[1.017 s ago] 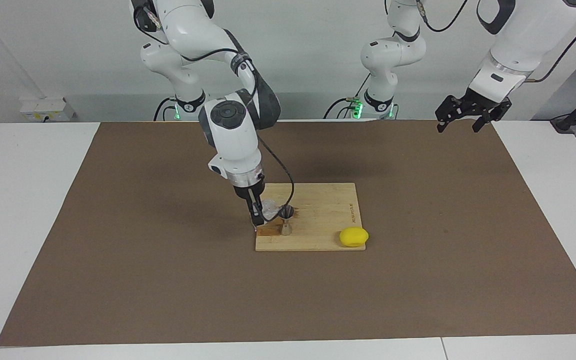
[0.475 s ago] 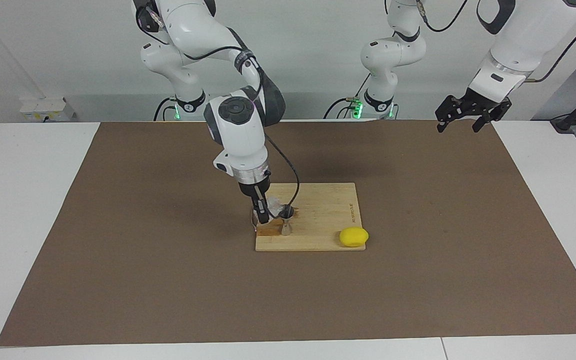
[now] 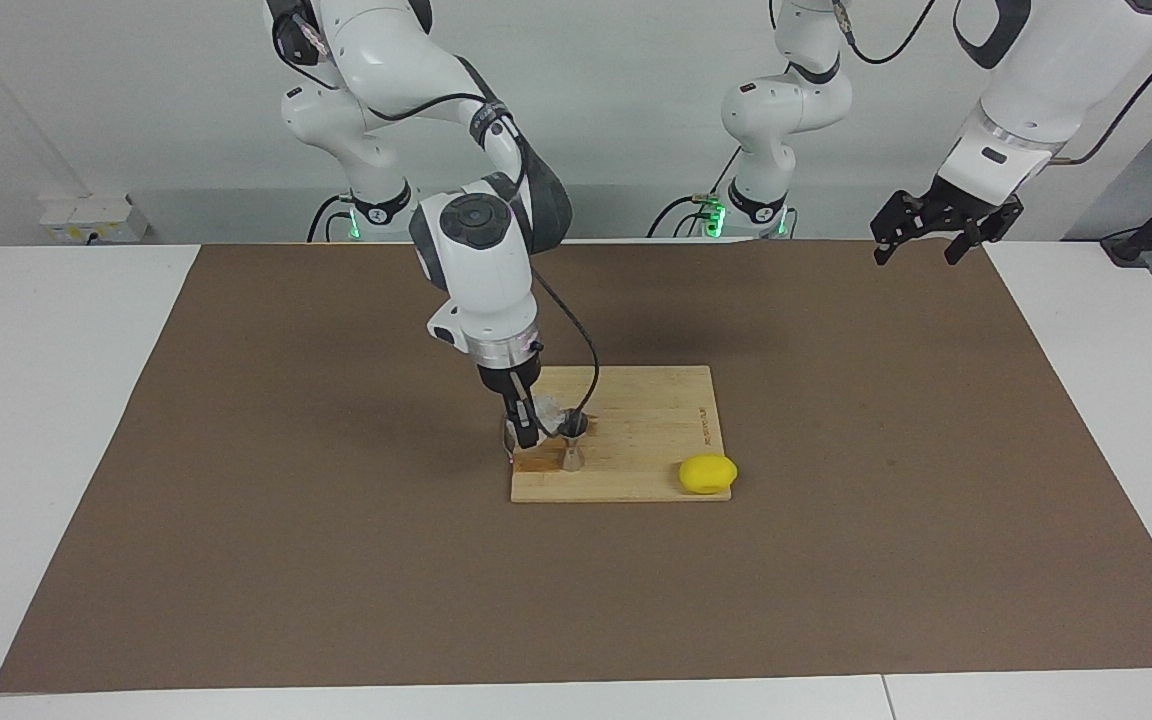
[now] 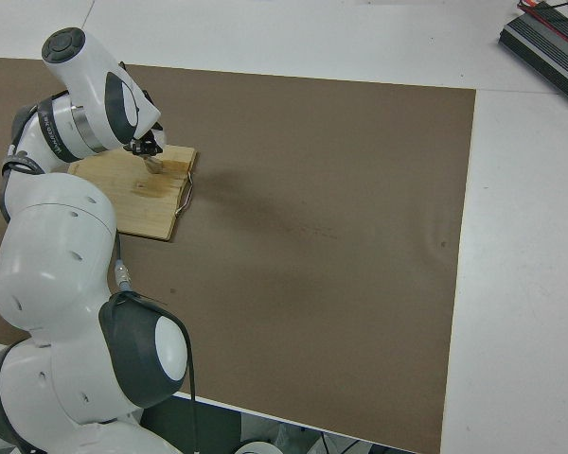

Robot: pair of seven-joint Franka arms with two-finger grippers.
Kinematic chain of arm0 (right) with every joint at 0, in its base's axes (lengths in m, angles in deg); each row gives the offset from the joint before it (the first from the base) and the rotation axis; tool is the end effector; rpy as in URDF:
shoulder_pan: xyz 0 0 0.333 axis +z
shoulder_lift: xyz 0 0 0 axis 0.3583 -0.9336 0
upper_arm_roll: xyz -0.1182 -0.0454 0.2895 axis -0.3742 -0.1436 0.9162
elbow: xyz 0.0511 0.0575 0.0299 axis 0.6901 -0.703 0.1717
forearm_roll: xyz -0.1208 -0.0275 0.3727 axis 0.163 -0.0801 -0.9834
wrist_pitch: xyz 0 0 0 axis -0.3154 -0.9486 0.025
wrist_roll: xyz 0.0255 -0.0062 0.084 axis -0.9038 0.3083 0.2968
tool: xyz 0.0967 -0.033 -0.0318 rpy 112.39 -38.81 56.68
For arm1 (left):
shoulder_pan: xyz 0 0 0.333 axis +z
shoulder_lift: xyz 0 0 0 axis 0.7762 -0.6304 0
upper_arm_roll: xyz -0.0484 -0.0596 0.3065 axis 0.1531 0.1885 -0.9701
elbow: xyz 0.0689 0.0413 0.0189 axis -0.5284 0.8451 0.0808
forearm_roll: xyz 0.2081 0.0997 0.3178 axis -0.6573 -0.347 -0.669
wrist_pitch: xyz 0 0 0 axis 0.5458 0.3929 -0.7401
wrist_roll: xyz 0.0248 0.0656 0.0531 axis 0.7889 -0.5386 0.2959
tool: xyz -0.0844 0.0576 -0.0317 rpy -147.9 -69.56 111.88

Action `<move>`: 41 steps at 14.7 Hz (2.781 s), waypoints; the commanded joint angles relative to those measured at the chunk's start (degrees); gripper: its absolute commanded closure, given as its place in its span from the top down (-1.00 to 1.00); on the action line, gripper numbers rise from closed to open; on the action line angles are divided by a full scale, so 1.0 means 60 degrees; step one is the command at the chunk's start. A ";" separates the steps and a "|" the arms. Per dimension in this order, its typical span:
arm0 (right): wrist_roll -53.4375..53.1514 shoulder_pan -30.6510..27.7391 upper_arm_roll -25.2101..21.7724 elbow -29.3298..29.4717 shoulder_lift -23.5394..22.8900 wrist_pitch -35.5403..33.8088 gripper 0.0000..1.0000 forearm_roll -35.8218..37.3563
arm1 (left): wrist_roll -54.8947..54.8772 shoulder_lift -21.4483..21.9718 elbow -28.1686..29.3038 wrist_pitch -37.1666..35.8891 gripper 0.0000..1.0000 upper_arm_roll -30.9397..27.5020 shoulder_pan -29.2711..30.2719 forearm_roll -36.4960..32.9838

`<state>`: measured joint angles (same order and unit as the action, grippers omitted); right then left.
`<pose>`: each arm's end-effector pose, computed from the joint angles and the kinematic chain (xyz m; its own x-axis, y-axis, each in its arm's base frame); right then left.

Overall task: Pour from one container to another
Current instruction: 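Tilt the glass cup with the right gripper to pour into the silver cup, then carry the glass cup back and lower it to its starting spot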

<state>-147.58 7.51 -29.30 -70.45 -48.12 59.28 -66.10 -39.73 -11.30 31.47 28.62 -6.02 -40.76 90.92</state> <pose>0.6279 0.2973 0.4197 0.2370 -0.9704 -0.0469 -0.9629 -0.2282 -0.1441 0.5319 -0.0371 0.6236 0.9965 -0.0604 -0.0570 -0.0593 -0.9980 0.0212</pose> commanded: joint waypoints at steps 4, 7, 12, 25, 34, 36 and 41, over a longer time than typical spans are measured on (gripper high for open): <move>-0.0337 -0.0005 0.0012 0.0565 -0.0194 -0.0453 -1.00 0.0263 | -0.0064 0.0289 0.0314 0.0135 1.00 0.0005 0.0021 -0.0118; -0.0337 -0.0048 0.0012 0.0655 -0.0181 -0.0644 -1.00 0.0190 | -0.0064 0.0289 0.0314 0.0135 1.00 0.0005 0.0021 -0.0118; -0.0322 -0.0166 -0.0031 0.0772 -0.0151 -0.0644 -1.00 -0.0526 | -0.0064 0.0289 0.0314 0.0135 1.00 0.0005 0.0021 -0.0118; -0.0074 -0.0883 -0.0017 0.0743 -0.0165 -0.0410 -1.00 -0.2269 | -0.0064 0.0289 0.0314 0.0135 1.00 0.0005 0.0021 -0.0118; 0.1958 -0.2126 -0.0017 -0.0280 0.0126 -0.0424 -1.00 -0.4787 | -0.0064 0.0289 0.0314 0.0135 1.00 0.0005 0.0021 -0.0118; 0.2794 -0.2581 -0.0017 -0.0836 0.0346 -0.0425 -1.00 -0.5432 | -0.0064 0.0289 0.0314 0.0135 1.00 0.0005 0.0021 -0.0118; 0.5048 -0.3840 -0.0017 -0.2010 0.0640 -0.0614 -1.00 -0.6912 | -0.0064 0.0289 0.0329 0.0135 1.00 0.0005 0.0021 -0.0118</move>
<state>-123.21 -12.60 -29.95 -77.82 -47.12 56.58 -103.46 -39.73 -11.28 31.47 28.62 -6.02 -40.76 90.92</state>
